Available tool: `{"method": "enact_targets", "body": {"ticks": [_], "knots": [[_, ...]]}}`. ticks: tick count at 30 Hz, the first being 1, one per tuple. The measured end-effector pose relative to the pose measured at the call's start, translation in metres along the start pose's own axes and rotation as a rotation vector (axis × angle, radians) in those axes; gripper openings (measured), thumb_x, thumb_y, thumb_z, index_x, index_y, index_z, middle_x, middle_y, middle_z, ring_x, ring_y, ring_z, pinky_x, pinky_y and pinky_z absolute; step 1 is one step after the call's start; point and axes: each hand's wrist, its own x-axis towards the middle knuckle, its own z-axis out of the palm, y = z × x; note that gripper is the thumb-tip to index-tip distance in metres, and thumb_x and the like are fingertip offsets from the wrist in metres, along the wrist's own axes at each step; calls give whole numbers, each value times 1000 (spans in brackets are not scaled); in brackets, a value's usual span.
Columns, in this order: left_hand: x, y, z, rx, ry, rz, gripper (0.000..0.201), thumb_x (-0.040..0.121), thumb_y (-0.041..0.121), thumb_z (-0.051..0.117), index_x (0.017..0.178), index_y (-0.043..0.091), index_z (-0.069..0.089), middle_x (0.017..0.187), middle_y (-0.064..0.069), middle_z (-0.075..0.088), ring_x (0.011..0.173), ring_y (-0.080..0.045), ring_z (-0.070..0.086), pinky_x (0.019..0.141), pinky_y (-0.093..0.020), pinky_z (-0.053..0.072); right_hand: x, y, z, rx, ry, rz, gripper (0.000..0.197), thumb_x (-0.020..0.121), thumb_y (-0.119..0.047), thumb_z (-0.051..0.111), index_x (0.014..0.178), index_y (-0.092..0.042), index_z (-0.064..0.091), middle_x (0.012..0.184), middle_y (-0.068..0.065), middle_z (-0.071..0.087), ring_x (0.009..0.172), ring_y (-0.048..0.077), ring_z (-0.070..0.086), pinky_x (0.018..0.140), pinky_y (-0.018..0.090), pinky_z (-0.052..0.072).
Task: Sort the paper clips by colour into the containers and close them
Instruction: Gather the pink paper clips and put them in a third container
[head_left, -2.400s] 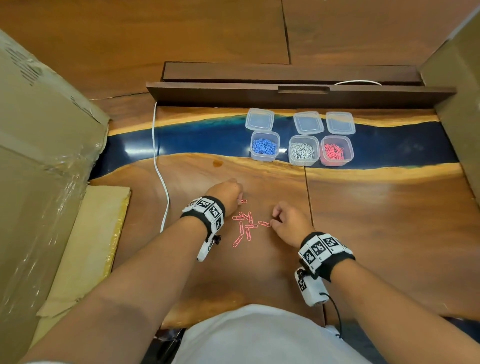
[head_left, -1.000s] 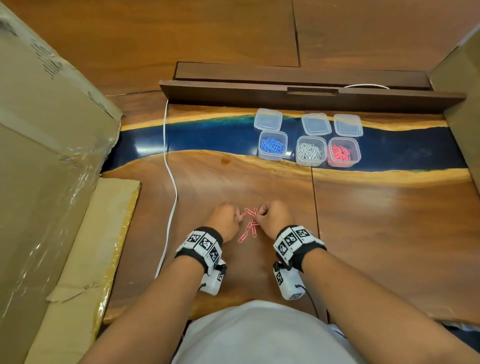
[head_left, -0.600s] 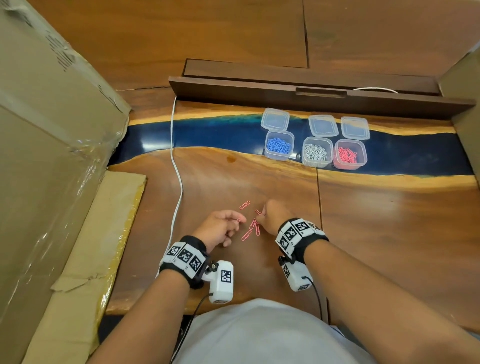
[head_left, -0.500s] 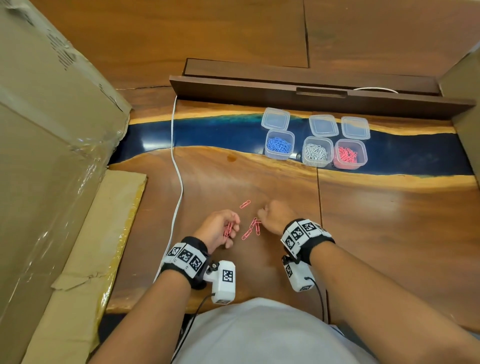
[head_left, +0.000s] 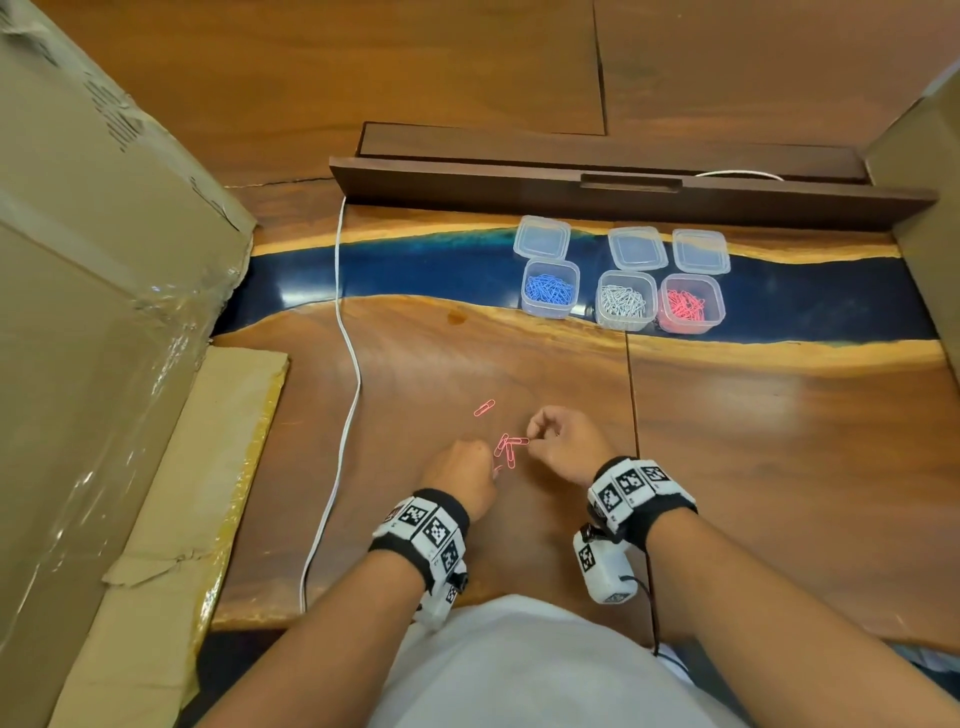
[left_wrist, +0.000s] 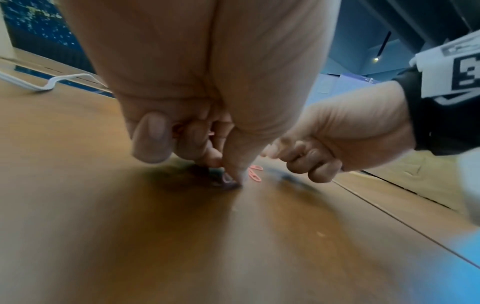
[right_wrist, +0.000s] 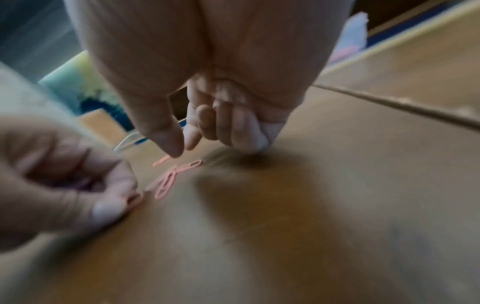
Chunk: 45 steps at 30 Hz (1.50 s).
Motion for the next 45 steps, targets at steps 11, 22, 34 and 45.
{"method": "enact_targets", "body": {"ticks": [11, 22, 34, 45], "knots": [[2, -23, -29, -930, -25, -166, 30, 90, -7, 39, 101, 11, 61, 72, -2, 48, 57, -14, 38, 40, -21, 32, 14, -19, 8, -597, -144, -57, 19, 87, -26, 64, 73, -13, 63, 79, 11, 68, 78, 29, 65, 69, 35, 53], [39, -12, -43, -689, 162, -240, 29, 80, 32, 73, 65, 20, 51, 62, 0, 56, 54, -17, 50, 51, -27, 45, -16, 7, 10, 337, -17, 271, 20, 74, -1, 49, 68, -20, 48, 56, 3, 47, 44, 17, 41, 43, 18, 28], [47, 12, -48, 13, 102, -75, 20, 91, 22, 58, 94, 5, 69, 100, -15, 68, 92, -34, 64, 79, -35, 50, -20, -2, 38, -72, 198, 88, 21, 82, -32, 70, 75, -16, 59, 66, 0, 58, 60, 15, 50, 54, 28, 38], [24, -10, -37, -691, -53, -165, 21, 92, 5, 47, 105, 14, 62, 80, -1, 53, 69, -18, 50, 58, -30, 45, -8, -20, 43, -398, 48, 147, 24, 82, -21, 61, 61, -16, 50, 74, 10, 64, 78, 31, 64, 68, 36, 54]]}}
